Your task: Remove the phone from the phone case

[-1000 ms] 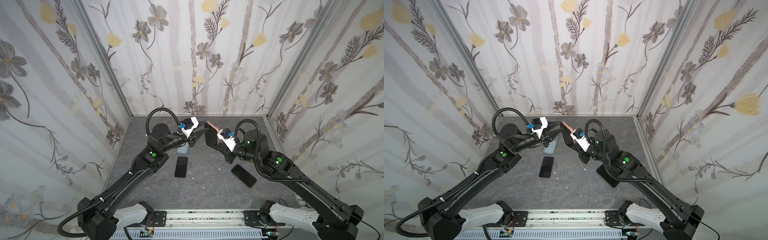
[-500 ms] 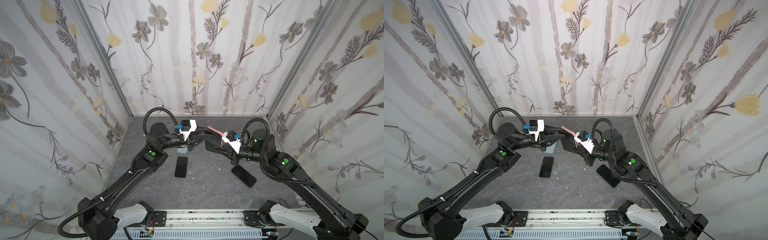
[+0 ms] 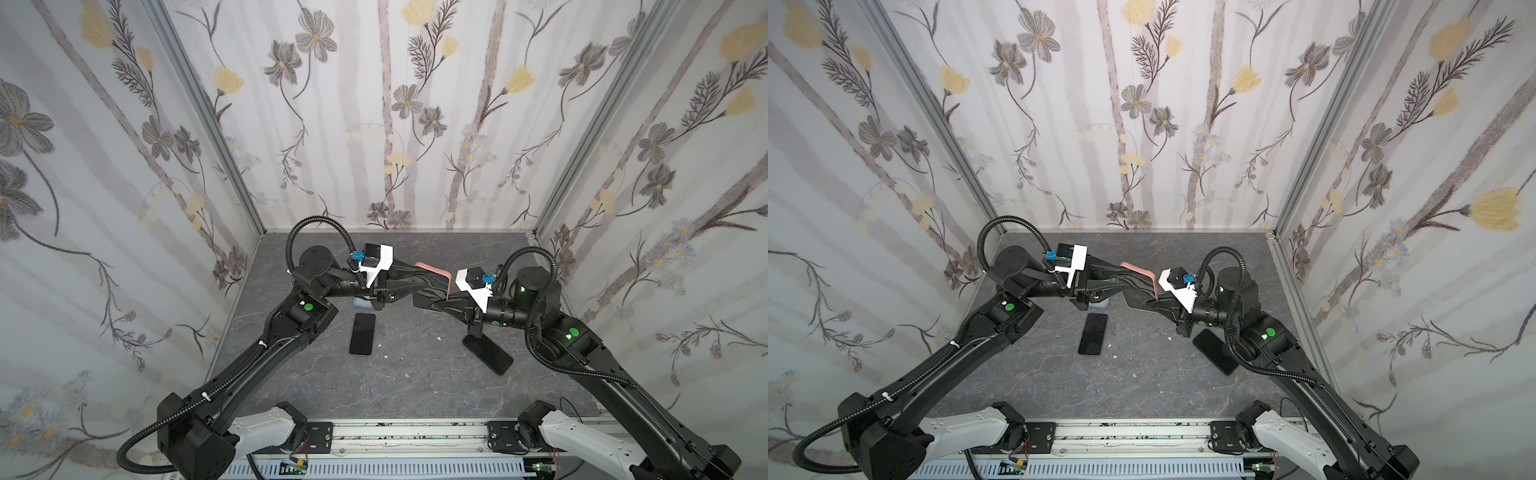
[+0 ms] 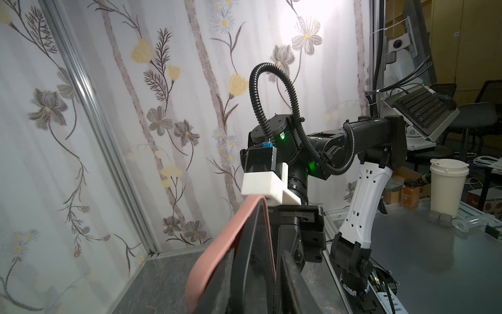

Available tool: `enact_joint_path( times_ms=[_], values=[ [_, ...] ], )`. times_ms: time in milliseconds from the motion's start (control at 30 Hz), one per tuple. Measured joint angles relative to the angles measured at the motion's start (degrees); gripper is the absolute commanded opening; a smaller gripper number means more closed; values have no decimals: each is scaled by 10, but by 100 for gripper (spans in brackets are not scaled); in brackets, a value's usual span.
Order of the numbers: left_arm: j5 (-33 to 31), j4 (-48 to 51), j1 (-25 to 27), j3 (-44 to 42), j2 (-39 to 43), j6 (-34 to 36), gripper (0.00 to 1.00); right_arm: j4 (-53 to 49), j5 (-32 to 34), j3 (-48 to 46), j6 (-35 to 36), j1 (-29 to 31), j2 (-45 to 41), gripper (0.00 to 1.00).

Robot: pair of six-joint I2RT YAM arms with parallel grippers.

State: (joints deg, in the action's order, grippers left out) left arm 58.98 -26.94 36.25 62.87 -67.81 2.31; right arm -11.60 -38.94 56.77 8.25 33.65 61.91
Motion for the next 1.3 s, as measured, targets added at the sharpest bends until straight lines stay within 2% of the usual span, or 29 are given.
enact_joint_path(
  times_ms=[333,533,667,800,933,1067,1167,1300],
  values=[
    [-23,-75,20,-25,8,-55,24,176,-68,-26,-92,-1,3,0],
    [-43,-101,20,-38,16,-66,14,203,-78,-24,-106,-1,3,0],
    [-49,-102,20,-40,19,-71,1,193,-76,-16,-93,-2,3,0],
    [-49,-99,19,-43,25,-71,0,167,-76,-6,-69,-2,6,0],
    [-45,-75,10,-50,29,-67,0,116,-63,-4,-45,-1,6,30],
    [-26,-7,-17,-55,31,-45,0,84,7,-7,-30,-3,-20,47],
    [-35,73,-27,-40,32,-3,0,65,41,-13,-17,-3,-51,55],
    [-39,155,-29,-16,29,53,0,35,83,-2,-11,-4,-68,55]
  ],
)
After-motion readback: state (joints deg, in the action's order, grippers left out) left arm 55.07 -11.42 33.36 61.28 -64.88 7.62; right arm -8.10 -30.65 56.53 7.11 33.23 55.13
